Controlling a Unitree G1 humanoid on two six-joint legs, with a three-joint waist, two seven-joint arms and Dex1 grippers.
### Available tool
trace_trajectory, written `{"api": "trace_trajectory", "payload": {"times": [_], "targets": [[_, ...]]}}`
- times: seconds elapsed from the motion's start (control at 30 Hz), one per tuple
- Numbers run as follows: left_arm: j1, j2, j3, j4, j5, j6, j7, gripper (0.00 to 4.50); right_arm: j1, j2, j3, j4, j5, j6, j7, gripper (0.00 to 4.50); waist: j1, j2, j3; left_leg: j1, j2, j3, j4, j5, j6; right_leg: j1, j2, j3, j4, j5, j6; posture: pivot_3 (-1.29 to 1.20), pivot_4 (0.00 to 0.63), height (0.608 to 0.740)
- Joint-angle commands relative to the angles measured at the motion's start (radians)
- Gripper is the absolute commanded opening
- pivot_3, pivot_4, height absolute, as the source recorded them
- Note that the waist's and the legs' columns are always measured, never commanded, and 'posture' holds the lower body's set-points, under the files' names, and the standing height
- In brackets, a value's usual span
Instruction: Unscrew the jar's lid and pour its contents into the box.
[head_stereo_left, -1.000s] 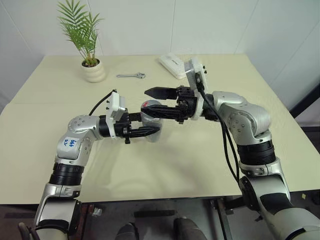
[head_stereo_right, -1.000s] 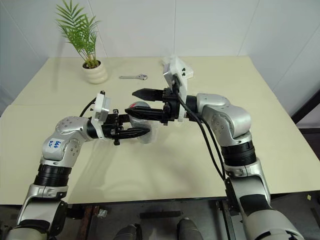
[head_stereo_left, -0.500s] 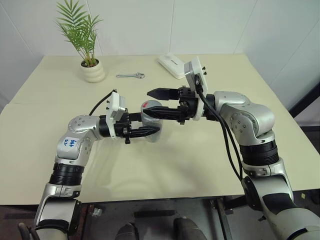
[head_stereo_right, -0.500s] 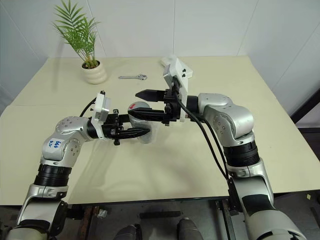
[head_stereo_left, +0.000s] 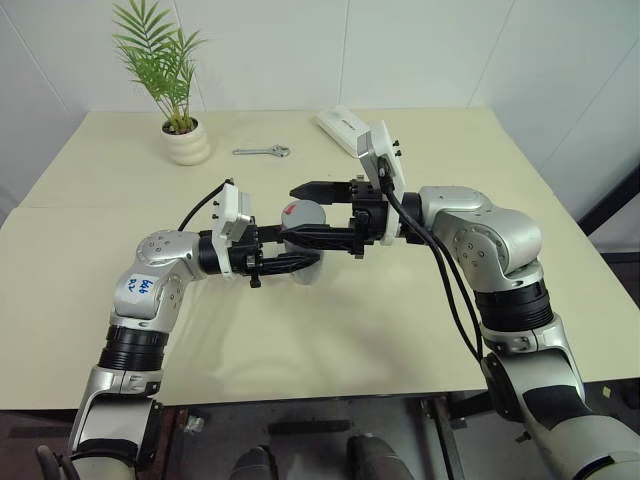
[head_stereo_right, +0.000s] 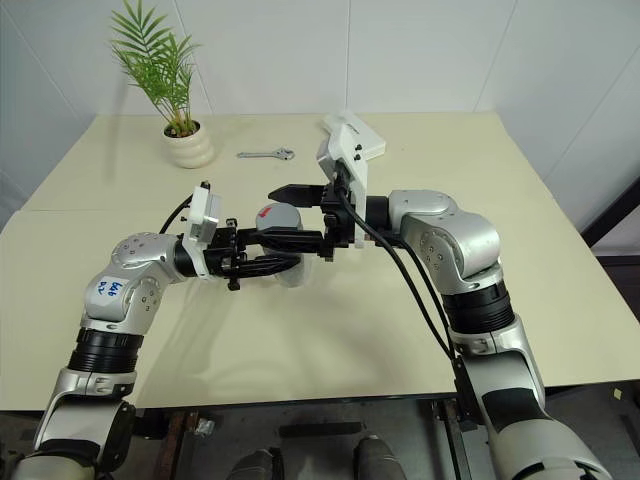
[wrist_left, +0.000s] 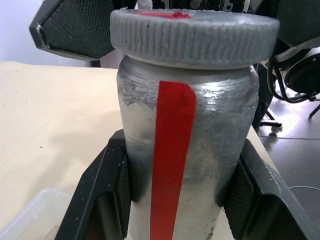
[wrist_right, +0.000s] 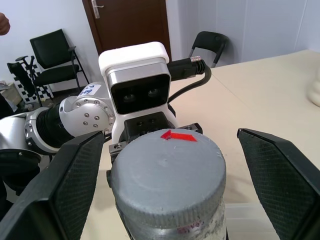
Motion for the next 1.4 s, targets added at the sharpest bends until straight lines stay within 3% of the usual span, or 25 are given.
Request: {"api": "trace_trajectory", "payload": {"times": [0.03,0.1,0.23,0.6,0.67,0.83,0.9,1.07,1.17,1.33,1.4], "targets": [[-0.012,-0.002,0.009,-0.022,-0.013,-0.015,0.001,1.95,-0.017,-0.009,-0.018,-0.02,0.001,-0.036,0.011,4.29,0.0,0.0,0.0,0.0,0.0,0.0,0.0,0.0,0.0,0.0,0.0,0.0,0.0,0.0,0.0,0.0,0.15,0.74],[-0.012,0.0,0.009,-0.022,-0.013,-0.015,-0.001,1.95,-0.023,-0.006,-0.027,-0.012,0.002,-0.041,0.005,3.91,0.0,0.0,0.0,0.0,0.0,0.0,0.0,0.0,0.0,0.0,0.0,0.0,0.0,0.0,0.0,0.0,0.15,0.74],[-0.013,0.002,0.009,-0.02,-0.013,-0.016,-0.002,1.95,-0.017,-0.003,-0.029,-0.023,0.011,-0.043,0.008,2.64,0.0,0.0,0.0,0.0,0.0,0.0,0.0,0.0,0.0,0.0,0.0,0.0,0.0,0.0,0.0,0.0,0.15,0.74],[0.001,0.014,0.01,-0.026,-0.015,-0.013,-0.004,1.95,-0.072,0.172,-0.441,-0.026,0.547,0.223,-0.4,2.55,0.001,0.0,0.0,0.0,0.0,0.0,0.0,0.0,0.0,0.0,-0.001,0.0,0.0,0.0,0.0,0.0,0.15,0.74],[0.005,0.016,0.011,-0.03,-0.016,-0.011,-0.004,1.95,-0.022,0.105,-0.42,-0.08,0.487,0.189,-0.38,2.55,0.001,0.0,0.0,0.0,0.0,0.0,0.0,0.0,0.0,0.0,-0.001,0.0,0.0,0.0,0.0,0.0,0.15,0.74],[0.01,0.035,0.028,-0.024,-0.021,-0.001,0.002,1.95,0.227,-0.159,-0.269,-0.174,0.095,-0.071,-0.331,2.55,0.006,0.0,0.0,-0.002,-0.001,-0.001,-0.001,-0.001,0.001,0.0,-0.001,0.0,-0.005,0.0,0.001,0.0,0.15,0.74],[0.008,0.045,0.038,-0.01,-0.021,0.001,0.001,1.95,0.335,-0.205,-0.261,-0.13,-0.034,-0.215,-0.339,2.55,0.006,0.0,0.0,-0.003,-0.001,0.0,-0.001,-0.001,0.001,0.0,-0.001,0.0,-0.005,0.0,0.001,0.0,0.15,0.74],[-0.012,0.047,0.048,0.038,-0.02,-0.002,0.002,1.95,0.479,-0.201,-0.271,0.072,-0.193,-0.479,-0.341,2.55,-0.001,0.0,0.0,-0.002,-0.001,0.002,-0.001,-0.001,0.001,0.0,-0.001,0.001,-0.005,0.001,0.001,0.0,0.15,0.74],[-0.043,0.038,0.054,0.075,-0.029,0.004,0.005,1.95,0.546,-0.159,-0.333,0.25,-0.21,-0.621,-0.354,2.55,-0.001,0.0,0.0,0.001,-0.001,0.003,-0.001,0.0,0.001,0.001,0.0,0.002,-0.004,0.001,0.002,0.0,0.15,0.74],[-0.064,0.031,0.065,0.101,-0.036,0.018,0.025,1.95,0.581,-0.132,-0.364,0.302,-0.196,-0.677,-0.347,2.55,-0.003,0.0,0.0,0.006,-0.001,0.006,-0.001,0.0,0.001,0.004,0.0,0.005,-0.003,0.001,0.002,0.0,0.15,0.74],[-0.068,0.023,0.079,0.098,-0.056,0.037,0.034,1.95,0.595,-0.125,-0.374,0.286,-0.161,-0.652,-0.323,3.29,-0.005,0.0,0.0,0.008,-0.001,0.009,-0.002,0.0,0.001,0.004,0.0,0.009,-0.002,0.002,0.003,0.0,0.15,0.74]]}}
